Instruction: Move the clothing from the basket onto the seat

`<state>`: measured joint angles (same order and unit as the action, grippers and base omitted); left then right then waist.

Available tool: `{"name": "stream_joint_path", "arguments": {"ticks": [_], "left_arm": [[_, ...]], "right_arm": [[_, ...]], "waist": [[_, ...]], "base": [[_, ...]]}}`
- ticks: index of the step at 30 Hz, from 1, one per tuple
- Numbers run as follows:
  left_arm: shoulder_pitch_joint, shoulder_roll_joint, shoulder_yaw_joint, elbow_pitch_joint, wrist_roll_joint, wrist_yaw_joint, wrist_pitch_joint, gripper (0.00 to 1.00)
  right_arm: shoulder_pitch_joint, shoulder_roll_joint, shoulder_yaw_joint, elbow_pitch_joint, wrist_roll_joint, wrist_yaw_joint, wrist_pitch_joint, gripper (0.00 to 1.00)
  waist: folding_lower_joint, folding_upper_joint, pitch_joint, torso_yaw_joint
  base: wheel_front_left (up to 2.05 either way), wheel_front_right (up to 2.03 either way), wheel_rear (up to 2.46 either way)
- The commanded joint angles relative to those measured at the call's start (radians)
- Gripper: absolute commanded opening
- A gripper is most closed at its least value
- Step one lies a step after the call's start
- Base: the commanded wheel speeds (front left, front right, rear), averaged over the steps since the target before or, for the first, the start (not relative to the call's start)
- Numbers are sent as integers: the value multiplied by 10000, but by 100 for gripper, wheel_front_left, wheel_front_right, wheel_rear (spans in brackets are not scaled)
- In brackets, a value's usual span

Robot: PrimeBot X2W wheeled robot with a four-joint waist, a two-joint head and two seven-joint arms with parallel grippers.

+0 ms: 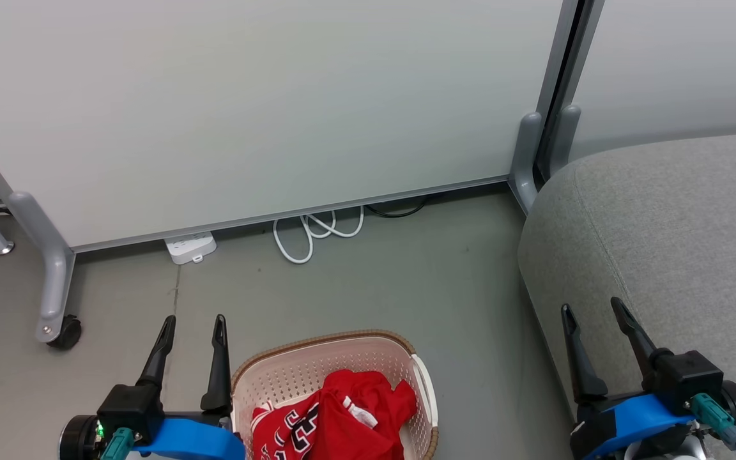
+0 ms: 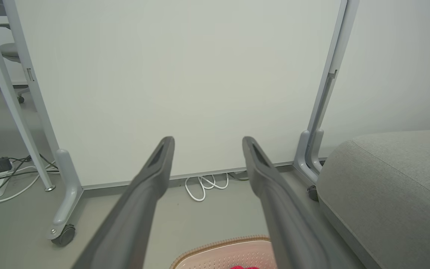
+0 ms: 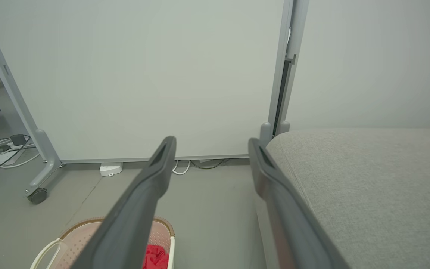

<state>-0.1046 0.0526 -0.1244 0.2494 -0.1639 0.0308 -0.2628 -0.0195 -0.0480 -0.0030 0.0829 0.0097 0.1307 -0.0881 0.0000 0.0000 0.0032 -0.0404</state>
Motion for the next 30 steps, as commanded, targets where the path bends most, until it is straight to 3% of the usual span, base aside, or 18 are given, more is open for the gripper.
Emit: {"name": "stream_joint_path", "arguments": {"ticks": [1, 6, 13, 21, 30], "left_arm": [[-10, 29, 53, -50, 3, -22, -31, 100], [-135, 17, 82, -25, -100, -15, -30, 100], [-716, 334, 119, 345, 36, -77, 60, 100], [-2047, 1364, 151, 1339, 355, -290, 906, 100], [-3267, 2352, -48, 2938, 587, -805, 2096, 100]], "right_arm": [[65, -41, 15, -25, 11, -1, -36, 100], [-245, -39, 100, -120, 40, -1, -64, 100], [-1483, -36, 663, -301, 92, -1, -267, 100], [-3217, -30, 1468, 9, 498, -1, -910, 100], [-4328, -22, 2239, 724, 1142, -1, -1574, 100]], "waist": [[0, 0, 41, 4], [0, 0, 456, -105], [0, 0, 2122, -1034], [0, 0, 4556, -2517], [0, 0, 6280, -3636]], "base": [[0, 0, 0], [0, 0, 0], [0, 0, 0], [0, 0, 0], [0, 0, 0]]}}
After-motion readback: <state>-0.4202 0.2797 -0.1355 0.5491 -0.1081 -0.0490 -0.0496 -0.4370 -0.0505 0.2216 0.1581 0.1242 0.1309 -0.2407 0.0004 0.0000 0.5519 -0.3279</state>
